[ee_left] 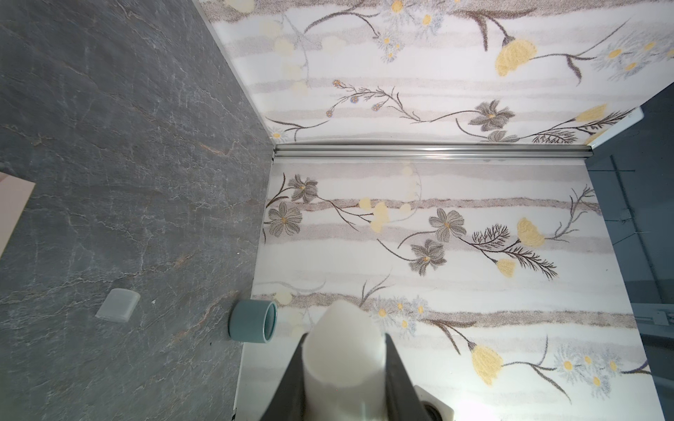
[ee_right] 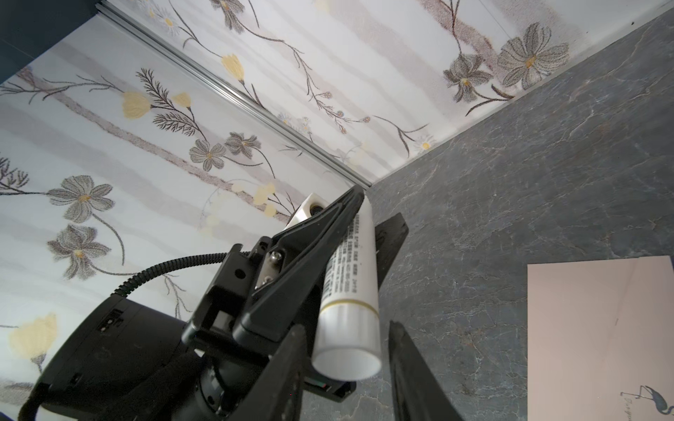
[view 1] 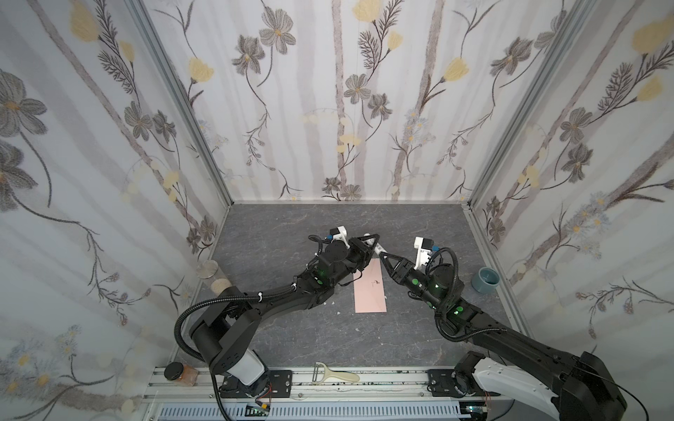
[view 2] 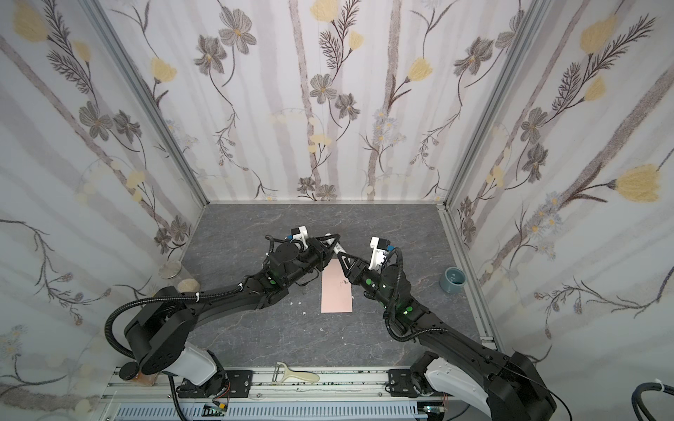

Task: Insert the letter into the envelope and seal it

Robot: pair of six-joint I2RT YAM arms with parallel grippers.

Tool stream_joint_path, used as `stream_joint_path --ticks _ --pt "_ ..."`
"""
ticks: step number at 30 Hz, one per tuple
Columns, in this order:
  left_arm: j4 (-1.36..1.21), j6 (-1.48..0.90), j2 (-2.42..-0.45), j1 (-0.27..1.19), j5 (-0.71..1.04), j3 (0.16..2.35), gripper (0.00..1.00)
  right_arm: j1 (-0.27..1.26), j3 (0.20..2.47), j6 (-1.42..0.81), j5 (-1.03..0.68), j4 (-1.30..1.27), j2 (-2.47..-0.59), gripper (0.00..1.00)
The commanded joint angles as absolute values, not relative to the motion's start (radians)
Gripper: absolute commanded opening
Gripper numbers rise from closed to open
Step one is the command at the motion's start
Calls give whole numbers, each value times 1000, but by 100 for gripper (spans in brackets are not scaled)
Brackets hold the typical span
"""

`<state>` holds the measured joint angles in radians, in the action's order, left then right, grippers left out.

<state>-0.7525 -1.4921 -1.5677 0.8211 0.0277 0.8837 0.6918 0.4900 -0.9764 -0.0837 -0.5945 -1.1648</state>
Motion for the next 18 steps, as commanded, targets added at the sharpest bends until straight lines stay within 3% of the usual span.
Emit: stream_joint_path --ticks 1,5,18 --pt "-805 -1499 -1576 822 25 890 0 689 499 -993 -112 -643 -1169 31" --pt "-808 -1503 -1572 822 24 883 0 687 500 -976 -103 -628 -1162 23" --pt "-808 -1541 -1590 823 86 895 0 705 616 -706 -32 -317 -1149 14"
